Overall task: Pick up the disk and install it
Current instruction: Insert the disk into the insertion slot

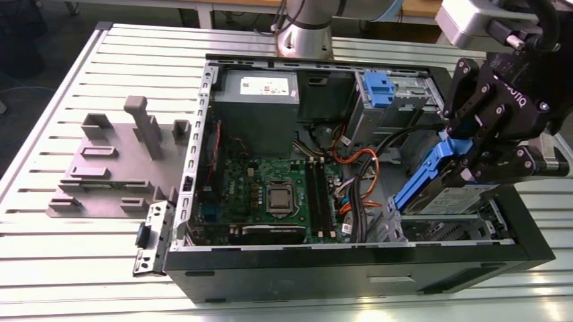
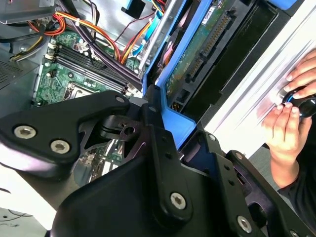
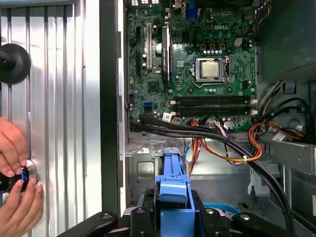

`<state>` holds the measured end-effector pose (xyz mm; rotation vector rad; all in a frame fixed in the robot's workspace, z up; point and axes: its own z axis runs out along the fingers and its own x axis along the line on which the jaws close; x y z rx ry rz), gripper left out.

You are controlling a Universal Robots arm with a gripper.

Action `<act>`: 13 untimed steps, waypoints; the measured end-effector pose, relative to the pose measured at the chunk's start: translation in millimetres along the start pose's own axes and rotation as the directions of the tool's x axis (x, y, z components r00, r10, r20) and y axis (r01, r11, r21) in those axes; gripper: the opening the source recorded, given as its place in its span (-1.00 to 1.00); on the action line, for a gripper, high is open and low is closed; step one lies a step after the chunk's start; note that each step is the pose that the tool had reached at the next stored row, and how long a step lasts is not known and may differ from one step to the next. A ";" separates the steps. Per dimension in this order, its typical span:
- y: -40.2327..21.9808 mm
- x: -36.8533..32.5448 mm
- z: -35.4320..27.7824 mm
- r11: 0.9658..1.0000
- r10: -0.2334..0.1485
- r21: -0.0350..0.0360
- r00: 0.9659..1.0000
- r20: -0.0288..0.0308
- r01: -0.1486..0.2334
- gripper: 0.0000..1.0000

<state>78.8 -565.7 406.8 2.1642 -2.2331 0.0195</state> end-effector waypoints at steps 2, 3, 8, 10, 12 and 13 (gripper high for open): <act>0.0 0.0 1.6 1.000 0.000 0.000 1.000 0.000 0.000 -0.27; 0.0 0.0 2.4 1.000 0.000 0.000 1.000 0.000 0.000 -0.27; -0.1 -0.1 4.4 1.000 0.000 0.000 1.000 0.000 0.000 -0.27; -0.1 0.0 4.5 1.000 0.000 0.000 1.000 0.000 0.000 -0.27; -0.1 -0.1 4.6 1.000 0.000 0.000 1.000 0.000 0.000 -0.27; -0.1 -0.1 4.7 1.000 0.000 0.000 1.000 0.000 0.000 -0.27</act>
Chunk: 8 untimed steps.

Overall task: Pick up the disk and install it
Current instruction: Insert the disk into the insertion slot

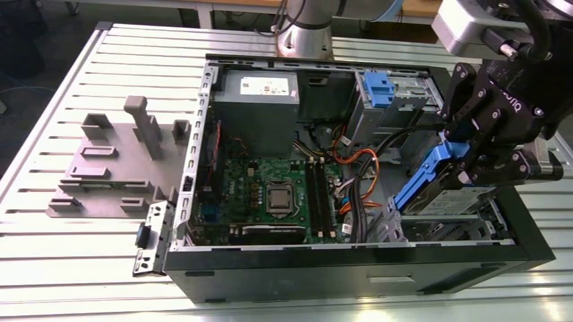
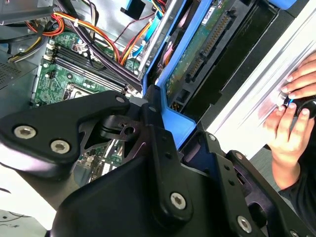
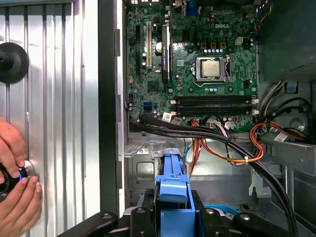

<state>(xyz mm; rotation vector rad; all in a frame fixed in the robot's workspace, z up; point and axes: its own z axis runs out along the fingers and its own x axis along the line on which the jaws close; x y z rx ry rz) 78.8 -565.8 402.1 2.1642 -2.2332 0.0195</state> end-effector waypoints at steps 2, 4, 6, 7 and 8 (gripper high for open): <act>0.0 0.0 0.0 1.000 0.000 0.000 1.000 0.000 0.000 -0.27; 0.0 0.0 0.1 1.000 0.000 0.000 1.000 0.000 0.000 -0.27; 0.0 0.0 0.1 1.000 0.000 0.000 1.000 0.000 0.000 -0.27; 0.0 0.0 0.2 1.000 0.000 0.000 1.000 0.000 0.000 -0.27; 0.0 0.0 0.1 1.000 0.000 0.000 1.000 0.000 0.000 -0.27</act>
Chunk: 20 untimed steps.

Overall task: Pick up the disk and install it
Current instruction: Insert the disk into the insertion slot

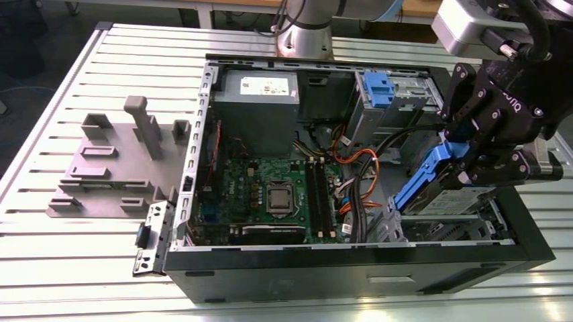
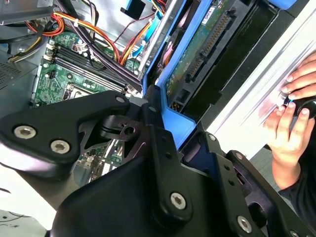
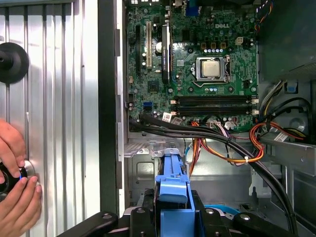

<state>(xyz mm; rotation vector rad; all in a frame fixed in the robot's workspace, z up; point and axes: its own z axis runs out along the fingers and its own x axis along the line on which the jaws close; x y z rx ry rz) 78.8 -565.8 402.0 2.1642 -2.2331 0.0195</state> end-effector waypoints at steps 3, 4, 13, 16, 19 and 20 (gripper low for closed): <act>0.0 0.0 0.1 1.000 0.000 0.000 1.000 0.000 0.000 -0.27; 0.0 0.1 -0.1 1.000 0.000 0.000 1.000 -0.001 0.000 -0.25; -0.1 -0.2 8.0 1.000 0.000 0.002 1.000 0.000 0.000 0.00; -0.2 -0.4 13.3 1.000 0.000 0.002 1.000 0.000 0.000 -0.16; -0.2 -0.6 18.9 1.000 0.000 0.002 1.000 0.000 0.000 -0.40; -0.3 -0.6 20.7 1.000 0.000 0.002 1.000 0.000 0.000 -0.40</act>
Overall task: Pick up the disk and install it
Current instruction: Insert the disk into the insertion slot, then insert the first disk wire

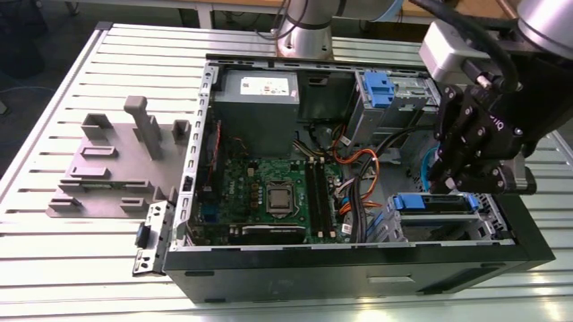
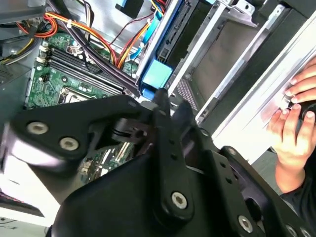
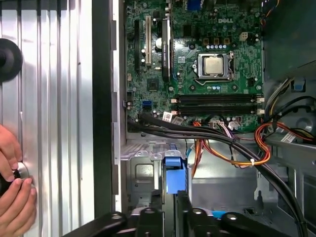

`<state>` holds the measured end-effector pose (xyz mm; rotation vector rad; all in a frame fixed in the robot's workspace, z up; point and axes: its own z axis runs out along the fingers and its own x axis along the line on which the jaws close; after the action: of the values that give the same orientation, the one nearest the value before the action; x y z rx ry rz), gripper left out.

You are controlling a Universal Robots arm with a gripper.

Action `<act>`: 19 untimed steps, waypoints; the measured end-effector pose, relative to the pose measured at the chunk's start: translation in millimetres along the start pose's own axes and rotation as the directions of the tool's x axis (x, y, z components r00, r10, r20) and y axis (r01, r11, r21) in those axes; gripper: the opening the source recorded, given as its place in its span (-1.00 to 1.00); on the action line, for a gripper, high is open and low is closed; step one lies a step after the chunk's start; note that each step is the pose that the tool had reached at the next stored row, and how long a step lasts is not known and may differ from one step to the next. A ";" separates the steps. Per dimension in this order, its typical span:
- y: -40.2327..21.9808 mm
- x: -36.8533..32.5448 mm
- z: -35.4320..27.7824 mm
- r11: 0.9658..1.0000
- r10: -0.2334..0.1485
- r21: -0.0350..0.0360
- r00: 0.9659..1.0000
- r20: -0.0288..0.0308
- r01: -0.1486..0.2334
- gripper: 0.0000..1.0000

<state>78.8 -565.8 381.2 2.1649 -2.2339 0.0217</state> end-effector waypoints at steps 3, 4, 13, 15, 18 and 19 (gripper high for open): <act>-0.1 -0.2 5.4 1.000 0.000 0.000 1.000 0.000 0.000 -0.63; -0.1 -0.2 7.2 1.000 0.000 0.000 1.000 0.000 0.000 -0.76; -0.2 -0.5 16.0 1.000 0.000 0.004 1.000 -0.005 0.000 -0.79; -0.2 -0.5 16.1 1.000 0.000 0.004 1.000 -0.006 0.000 -0.79; -0.2 -0.5 16.0 1.000 0.000 0.004 1.000 -0.006 0.000 -0.79; -0.2 -0.5 16.0 1.000 0.000 0.004 1.000 -0.007 0.000 -0.79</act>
<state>78.8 -565.8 365.2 2.1635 -2.2327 0.0335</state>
